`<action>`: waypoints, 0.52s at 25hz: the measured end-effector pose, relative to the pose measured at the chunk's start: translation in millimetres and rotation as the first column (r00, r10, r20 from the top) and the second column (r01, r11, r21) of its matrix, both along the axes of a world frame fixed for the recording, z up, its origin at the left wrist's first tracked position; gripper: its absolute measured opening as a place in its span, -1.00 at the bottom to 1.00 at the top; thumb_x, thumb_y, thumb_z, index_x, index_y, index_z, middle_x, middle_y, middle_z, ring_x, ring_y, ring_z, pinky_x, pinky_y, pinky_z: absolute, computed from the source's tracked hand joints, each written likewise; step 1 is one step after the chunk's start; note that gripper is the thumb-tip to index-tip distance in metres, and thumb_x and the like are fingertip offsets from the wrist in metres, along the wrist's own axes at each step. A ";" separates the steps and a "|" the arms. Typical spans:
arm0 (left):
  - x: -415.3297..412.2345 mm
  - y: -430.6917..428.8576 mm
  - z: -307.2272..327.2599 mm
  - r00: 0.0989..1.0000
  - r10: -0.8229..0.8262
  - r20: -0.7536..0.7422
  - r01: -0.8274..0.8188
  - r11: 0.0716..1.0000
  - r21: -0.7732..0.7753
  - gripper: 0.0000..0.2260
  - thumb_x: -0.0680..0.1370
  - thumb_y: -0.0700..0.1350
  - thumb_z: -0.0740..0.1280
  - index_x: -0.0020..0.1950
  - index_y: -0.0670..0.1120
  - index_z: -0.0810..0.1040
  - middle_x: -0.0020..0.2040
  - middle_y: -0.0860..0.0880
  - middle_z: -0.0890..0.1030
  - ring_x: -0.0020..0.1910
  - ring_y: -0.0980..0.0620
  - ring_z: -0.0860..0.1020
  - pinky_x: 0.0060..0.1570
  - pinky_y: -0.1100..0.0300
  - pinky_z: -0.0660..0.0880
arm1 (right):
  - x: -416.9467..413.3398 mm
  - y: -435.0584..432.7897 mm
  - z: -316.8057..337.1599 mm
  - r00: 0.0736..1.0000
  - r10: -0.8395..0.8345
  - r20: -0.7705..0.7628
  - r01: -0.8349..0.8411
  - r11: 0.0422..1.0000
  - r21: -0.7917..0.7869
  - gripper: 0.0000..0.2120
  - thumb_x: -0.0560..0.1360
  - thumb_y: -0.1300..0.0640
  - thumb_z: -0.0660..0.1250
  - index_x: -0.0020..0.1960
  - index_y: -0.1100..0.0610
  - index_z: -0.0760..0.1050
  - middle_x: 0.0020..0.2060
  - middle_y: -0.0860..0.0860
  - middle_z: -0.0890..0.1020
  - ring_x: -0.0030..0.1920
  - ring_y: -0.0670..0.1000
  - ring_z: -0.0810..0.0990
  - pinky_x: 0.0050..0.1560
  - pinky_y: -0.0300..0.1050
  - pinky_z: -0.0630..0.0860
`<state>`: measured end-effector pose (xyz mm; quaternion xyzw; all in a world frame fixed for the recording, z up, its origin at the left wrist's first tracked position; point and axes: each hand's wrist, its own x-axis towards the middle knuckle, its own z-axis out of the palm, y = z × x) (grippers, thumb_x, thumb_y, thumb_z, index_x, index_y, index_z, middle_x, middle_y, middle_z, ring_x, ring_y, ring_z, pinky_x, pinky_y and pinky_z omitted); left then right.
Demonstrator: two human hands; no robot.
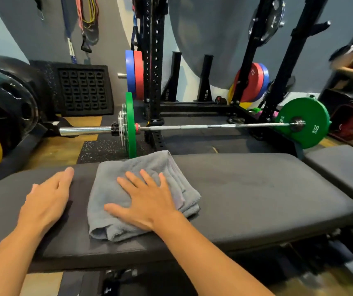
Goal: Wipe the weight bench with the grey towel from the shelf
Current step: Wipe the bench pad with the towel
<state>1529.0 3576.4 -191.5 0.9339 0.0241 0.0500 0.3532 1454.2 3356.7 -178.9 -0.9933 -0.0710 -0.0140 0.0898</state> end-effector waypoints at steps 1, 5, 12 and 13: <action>-3.7 -9.8 3.7 1.000 -0.011 0.009 0.011 1.000 0.006 -0.32 0.47 0.42 -0.23 0.28 0.14 0.46 0.39 -0.11 0.48 0.44 -0.32 0.26 0.41 -0.26 0.09 | -7.5 -34.4 0.6 0.998 -0.060 0.001 0.060 0.998 -0.015 -0.22 0.45 -0.50 -0.07 0.57 -0.16 0.01 0.60 -0.14 0.01 0.59 0.04 -0.13 0.48 0.31 -0.27; -23.0 -100.9 26.2 0.991 -0.122 0.059 0.127 0.988 -0.089 -0.54 0.63 0.15 -0.03 0.35 0.01 0.48 0.41 -0.12 0.47 0.43 -0.29 0.30 0.46 -0.13 0.03 | -42.0 -179.4 5.4 0.909 -0.412 0.065 0.416 0.902 -0.117 0.04 0.20 -0.65 -0.30 0.56 -0.18 0.03 0.59 -0.16 0.05 0.59 0.02 -0.04 0.51 0.22 -0.04; -25.4 -243.2 13.4 0.893 -0.435 0.110 0.449 0.867 -0.217 -0.58 0.61 0.20 -0.01 0.06 0.03 0.56 0.06 0.01 0.65 0.15 -0.04 0.54 0.50 -0.10 0.03 | -46.6 -244.0 2.4 0.788 -0.615 0.041 0.616 0.783 -0.090 -0.17 0.45 -0.51 -0.09 0.58 -0.10 0.03 0.60 -0.10 0.05 0.59 0.05 -0.01 0.50 0.20 0.01; -25.3 -243.5 10.6 0.903 -0.415 0.109 0.428 0.861 -0.274 -0.61 0.60 0.22 0.00 -0.02 0.07 0.55 0.00 0.03 0.66 0.12 -0.03 0.55 0.49 -0.11 0.07 | -44.4 -237.4 5.8 0.785 -0.618 0.038 0.619 0.781 -0.080 -0.22 0.48 -0.47 -0.07 0.58 -0.10 0.04 0.60 -0.10 0.06 0.59 0.05 -0.01 0.49 0.21 0.01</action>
